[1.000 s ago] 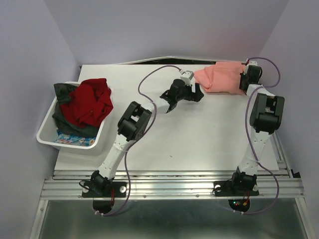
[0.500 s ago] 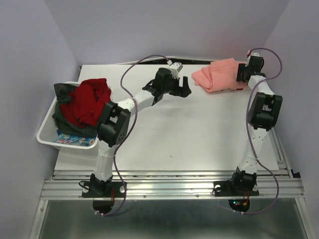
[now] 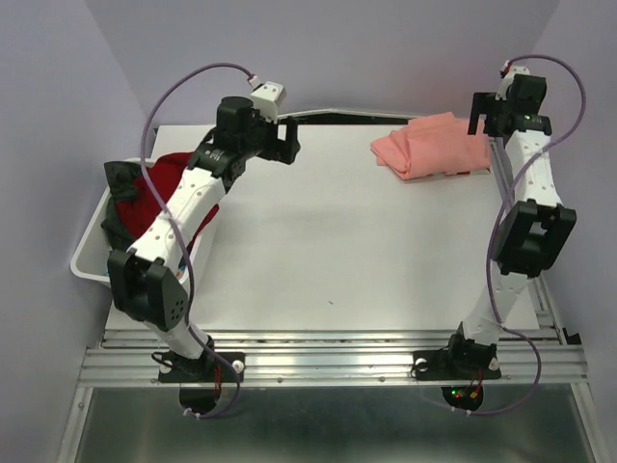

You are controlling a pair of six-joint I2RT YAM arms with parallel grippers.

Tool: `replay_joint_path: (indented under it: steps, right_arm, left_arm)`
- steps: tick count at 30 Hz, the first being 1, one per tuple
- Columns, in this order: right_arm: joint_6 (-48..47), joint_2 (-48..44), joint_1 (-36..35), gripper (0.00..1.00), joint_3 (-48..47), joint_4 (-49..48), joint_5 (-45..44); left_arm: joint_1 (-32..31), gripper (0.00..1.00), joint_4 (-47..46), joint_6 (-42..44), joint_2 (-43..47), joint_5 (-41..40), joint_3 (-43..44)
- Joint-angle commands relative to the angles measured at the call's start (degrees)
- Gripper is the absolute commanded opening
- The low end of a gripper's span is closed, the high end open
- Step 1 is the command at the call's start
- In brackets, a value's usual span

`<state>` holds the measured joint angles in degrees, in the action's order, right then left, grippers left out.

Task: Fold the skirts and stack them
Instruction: Neatly place the folded skirt to the corner

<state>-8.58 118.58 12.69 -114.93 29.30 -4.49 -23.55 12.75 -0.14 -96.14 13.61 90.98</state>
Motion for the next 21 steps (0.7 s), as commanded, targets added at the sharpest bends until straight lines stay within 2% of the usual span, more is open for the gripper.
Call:
replay_joint_path:
  steps: [1,6,7,9,10,14,21]
  right_arm:
    - [0.05,-9.85,-0.47,1.00,-0.91,9.79,14.11]
    - [1.63,-17.76,-0.47,1.00,8.83,18.50,28.81]
    - [1.81,-20.73,-0.47,1.00,14.68,18.77,33.45]
    - [1.99,-23.91,-0.47,1.00,21.38,18.78,37.26]
    - [1.90,-27.15,-0.47,1.00,28.38,18.25,39.45]
    - [1.02,-35.25,-3.19,1.00,43.28,14.39,39.30]
    - [-0.74,-44.48,-7.76,1.00,54.54,12.80,33.69]
  left_arm:
    - [0.52,0.99,7.44,9.00,7.62,-4.28,-1.67]
    - [2.10,0.99,8.34,10.86,14.74,-6.74,-10.01]
    - [2.28,0.99,7.64,11.82,17.27,-7.45,-13.25]
    - [2.19,0.99,7.11,12.97,19.75,-7.72,-16.52]
    - [2.19,0.99,6.67,13.41,21.76,-7.98,-19.41]
    - [2.19,0.99,5.97,15.43,25.56,-8.33,-25.58]
    - [2.02,0.99,5.36,17.37,28.55,-8.24,-34.63]
